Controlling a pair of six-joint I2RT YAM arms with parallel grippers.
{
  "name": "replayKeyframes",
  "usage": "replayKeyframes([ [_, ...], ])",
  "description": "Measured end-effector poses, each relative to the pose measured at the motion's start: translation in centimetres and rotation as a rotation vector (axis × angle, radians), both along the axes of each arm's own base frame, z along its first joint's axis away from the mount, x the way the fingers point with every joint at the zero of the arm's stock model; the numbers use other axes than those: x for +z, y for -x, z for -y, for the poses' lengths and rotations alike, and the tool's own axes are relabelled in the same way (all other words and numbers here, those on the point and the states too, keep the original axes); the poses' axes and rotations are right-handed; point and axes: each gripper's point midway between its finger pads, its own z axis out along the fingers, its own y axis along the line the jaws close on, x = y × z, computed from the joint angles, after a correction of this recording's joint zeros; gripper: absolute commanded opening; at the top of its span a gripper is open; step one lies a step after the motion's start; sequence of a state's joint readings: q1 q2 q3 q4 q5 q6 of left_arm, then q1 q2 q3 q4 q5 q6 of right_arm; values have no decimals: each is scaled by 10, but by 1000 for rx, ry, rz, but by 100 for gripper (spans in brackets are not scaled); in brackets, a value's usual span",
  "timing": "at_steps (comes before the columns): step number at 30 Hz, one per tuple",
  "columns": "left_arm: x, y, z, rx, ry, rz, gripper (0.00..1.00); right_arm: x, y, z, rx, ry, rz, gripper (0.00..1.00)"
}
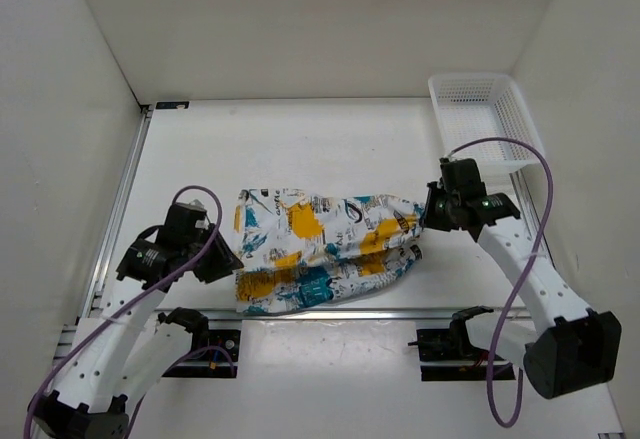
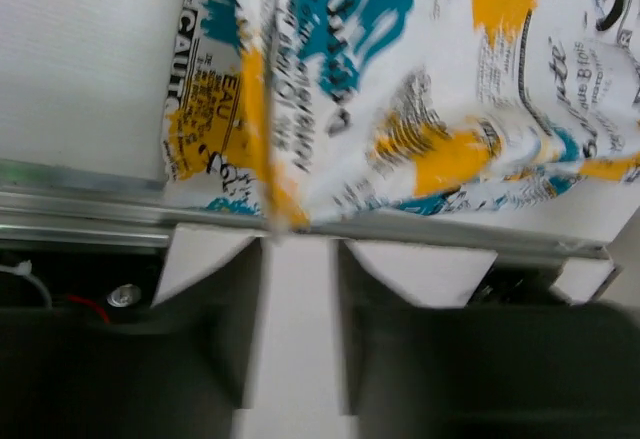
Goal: Fold and stack the shorts
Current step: Fold the shorts
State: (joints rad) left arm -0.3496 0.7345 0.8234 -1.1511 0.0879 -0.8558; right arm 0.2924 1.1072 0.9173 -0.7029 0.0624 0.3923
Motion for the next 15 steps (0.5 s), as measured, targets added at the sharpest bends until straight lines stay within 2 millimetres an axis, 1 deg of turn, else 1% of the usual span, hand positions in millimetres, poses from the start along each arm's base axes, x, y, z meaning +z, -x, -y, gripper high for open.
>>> replayKeyframes([
  [1,0,6,1,-10,11,-12,74,2,5,-1,3,-4,8,37],
  [2,0,10,2,-25,13,-25,81,4,9,-2,4,-5,16,59],
  [3,0,15,2,-37,14,-40,89,6,14,-2,0,-6,20,68],
  [4,0,18,1,-43,8,-59,95,7,17,0,-1,0,26,74],
  [6,6,18,0,-52,-8,-71,95,9,19,3,-18,13,29,77],
  [7,11,15,-1,-50,-16,-68,93,9,19,6,-29,23,31,77],
  [8,20,10,-1,-51,-27,-53,87,10,17,7,-39,29,33,75],
  [9,29,1,0,-49,-31,-27,75,11,14,8,-48,36,33,59],
  [10,36,-9,1,-48,-32,-1,65,12,10,8,-55,42,34,47],
  [12,44,-29,7,-58,-36,41,46,12,2,5,-60,43,28,19],
  [13,44,-38,9,-60,-40,49,31,11,-3,2,-60,38,24,16],
  [14,40,-49,12,-61,-45,47,27,9,-7,-3,-55,29,17,14],
  [15,33,-59,15,-66,-56,35,25,5,-11,-7,-46,22,6,13],
])
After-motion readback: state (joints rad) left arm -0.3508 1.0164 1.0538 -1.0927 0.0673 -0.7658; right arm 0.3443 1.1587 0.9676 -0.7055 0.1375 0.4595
